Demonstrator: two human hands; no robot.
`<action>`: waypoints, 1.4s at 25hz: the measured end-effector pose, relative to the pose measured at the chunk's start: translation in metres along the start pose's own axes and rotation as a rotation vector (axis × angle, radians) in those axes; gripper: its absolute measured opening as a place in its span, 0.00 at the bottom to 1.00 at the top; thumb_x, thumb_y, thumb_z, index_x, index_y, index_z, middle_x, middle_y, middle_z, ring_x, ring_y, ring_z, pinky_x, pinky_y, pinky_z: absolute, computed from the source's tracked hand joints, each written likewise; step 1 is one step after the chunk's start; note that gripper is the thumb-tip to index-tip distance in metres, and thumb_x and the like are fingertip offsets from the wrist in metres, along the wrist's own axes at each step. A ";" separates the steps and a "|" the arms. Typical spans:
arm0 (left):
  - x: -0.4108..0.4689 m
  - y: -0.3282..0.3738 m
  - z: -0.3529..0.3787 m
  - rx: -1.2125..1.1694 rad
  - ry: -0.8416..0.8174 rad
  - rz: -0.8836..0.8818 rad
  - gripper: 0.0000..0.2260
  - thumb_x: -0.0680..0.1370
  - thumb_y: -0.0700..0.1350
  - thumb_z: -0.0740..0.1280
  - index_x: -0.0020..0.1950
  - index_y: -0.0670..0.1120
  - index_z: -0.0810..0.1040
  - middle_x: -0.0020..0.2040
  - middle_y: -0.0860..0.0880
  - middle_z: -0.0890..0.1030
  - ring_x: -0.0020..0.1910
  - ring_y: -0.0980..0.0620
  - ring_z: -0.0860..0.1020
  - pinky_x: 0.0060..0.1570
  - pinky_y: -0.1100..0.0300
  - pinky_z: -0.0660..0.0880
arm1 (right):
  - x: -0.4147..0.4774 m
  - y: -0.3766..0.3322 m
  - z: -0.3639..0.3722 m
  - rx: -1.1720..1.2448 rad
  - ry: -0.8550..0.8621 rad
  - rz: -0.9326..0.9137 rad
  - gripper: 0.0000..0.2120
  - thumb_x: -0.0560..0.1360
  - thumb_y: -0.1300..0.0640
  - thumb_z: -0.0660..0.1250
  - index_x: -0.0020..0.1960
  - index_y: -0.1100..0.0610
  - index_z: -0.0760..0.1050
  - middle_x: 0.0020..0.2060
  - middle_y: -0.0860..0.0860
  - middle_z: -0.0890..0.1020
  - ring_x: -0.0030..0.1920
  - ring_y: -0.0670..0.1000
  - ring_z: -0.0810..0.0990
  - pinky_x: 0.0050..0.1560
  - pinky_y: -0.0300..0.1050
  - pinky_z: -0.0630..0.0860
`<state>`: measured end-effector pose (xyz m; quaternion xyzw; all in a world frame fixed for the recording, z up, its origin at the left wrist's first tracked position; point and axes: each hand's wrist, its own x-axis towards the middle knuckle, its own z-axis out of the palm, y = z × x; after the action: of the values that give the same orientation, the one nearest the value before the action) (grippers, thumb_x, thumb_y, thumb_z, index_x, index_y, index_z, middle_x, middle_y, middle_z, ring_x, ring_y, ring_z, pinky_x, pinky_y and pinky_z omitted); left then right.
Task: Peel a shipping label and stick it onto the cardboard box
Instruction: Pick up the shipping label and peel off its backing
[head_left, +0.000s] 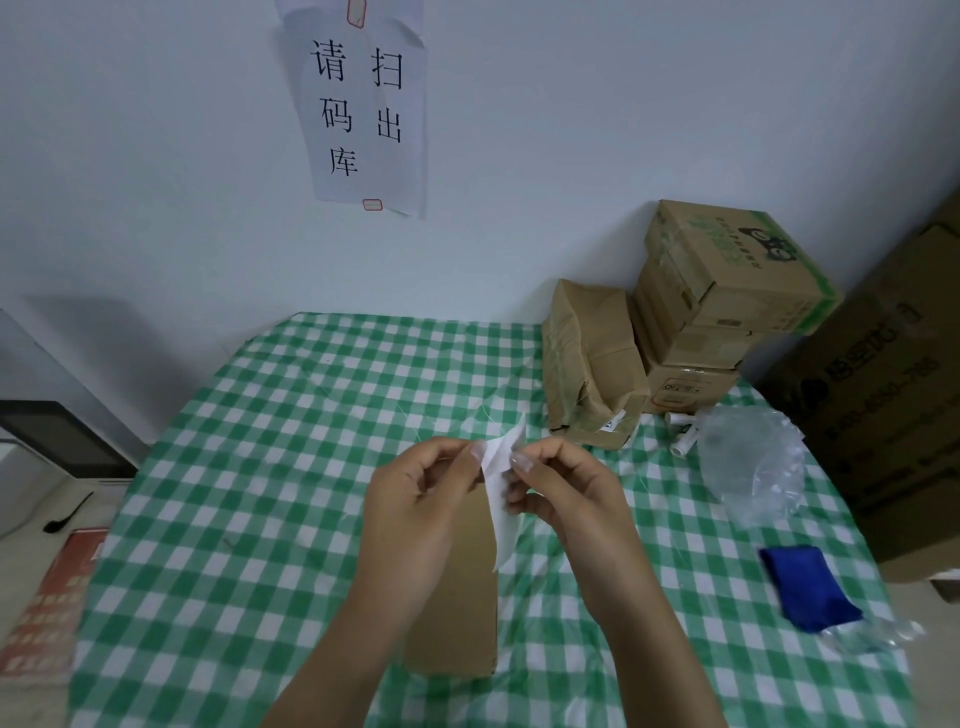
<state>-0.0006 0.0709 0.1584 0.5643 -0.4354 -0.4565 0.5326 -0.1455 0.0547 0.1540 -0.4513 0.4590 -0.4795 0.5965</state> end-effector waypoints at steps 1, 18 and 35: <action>0.000 0.001 0.000 -0.006 -0.001 0.002 0.07 0.78 0.44 0.67 0.45 0.46 0.85 0.41 0.49 0.87 0.44 0.51 0.85 0.50 0.57 0.80 | 0.000 0.000 0.000 0.001 0.004 0.005 0.07 0.76 0.62 0.67 0.44 0.68 0.77 0.38 0.57 0.81 0.40 0.53 0.79 0.48 0.47 0.77; 0.000 0.008 0.004 -0.309 -0.007 -0.176 0.14 0.81 0.41 0.60 0.45 0.38 0.83 0.42 0.42 0.87 0.42 0.47 0.86 0.41 0.59 0.83 | -0.001 -0.007 0.001 0.067 0.034 0.058 0.07 0.76 0.69 0.62 0.39 0.65 0.73 0.41 0.62 0.80 0.42 0.54 0.82 0.47 0.52 0.82; 0.003 0.006 0.002 -0.259 0.017 -0.189 0.07 0.76 0.43 0.70 0.44 0.39 0.83 0.43 0.42 0.87 0.44 0.45 0.86 0.46 0.52 0.83 | 0.001 -0.013 0.004 -0.029 0.057 0.087 0.06 0.76 0.68 0.64 0.41 0.68 0.74 0.38 0.60 0.82 0.38 0.53 0.84 0.52 0.58 0.81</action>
<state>-0.0022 0.0668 0.1642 0.5332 -0.3133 -0.5522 0.5591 -0.1431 0.0525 0.1670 -0.4256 0.5019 -0.4589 0.5969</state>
